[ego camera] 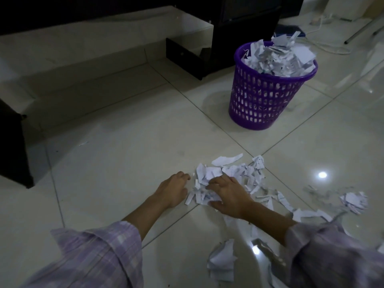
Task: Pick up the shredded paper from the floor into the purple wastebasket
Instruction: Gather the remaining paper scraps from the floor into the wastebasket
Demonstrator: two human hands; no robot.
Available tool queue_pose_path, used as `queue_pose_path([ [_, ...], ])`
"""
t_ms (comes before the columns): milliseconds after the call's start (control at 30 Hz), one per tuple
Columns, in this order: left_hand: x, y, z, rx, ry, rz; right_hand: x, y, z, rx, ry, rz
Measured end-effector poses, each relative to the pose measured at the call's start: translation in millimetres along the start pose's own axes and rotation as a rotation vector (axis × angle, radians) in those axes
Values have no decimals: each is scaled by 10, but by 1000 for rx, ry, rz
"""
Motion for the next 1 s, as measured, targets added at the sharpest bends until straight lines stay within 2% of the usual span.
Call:
queue_pose_path([
  [67,-30,-13,5,-15,12,9,179,-79,154,-11,-99,-75],
  [200,-77,30,21,1,34,-8,729,139,599,223,-516,-99],
  [233,-85,49,26,11,44,-15,771,225,678,267,-579,-79],
  [300,-124,82,32,32,71,-35,703,376,738,316,-580,-53],
  [400,-219,45,14,38,122,-76,458,383,675,298,-460,52],
  [533,-425,-110,-84,21,205,-110,-41,60,515,143,-139,122],
  [733,-1046,-290,-275,-102,374,-105,-438,-389,584,-63,98,46],
  [867,-1565,-214,-287,-127,498,-74,-665,-621,833,-85,247,7],
  [1000,-1949,18,-272,-32,586,-32,-924,-698,1276,-17,445,-103],
])
Point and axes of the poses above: each hand's wrist, its own z-axis away from the middle knuckle, its own y-axis out of the palm, x = y × z, the point moved 9 cm from there along -z, towards the middle knuckle, and after that the axes turned 1 degree about y, right-handed, at the moved point
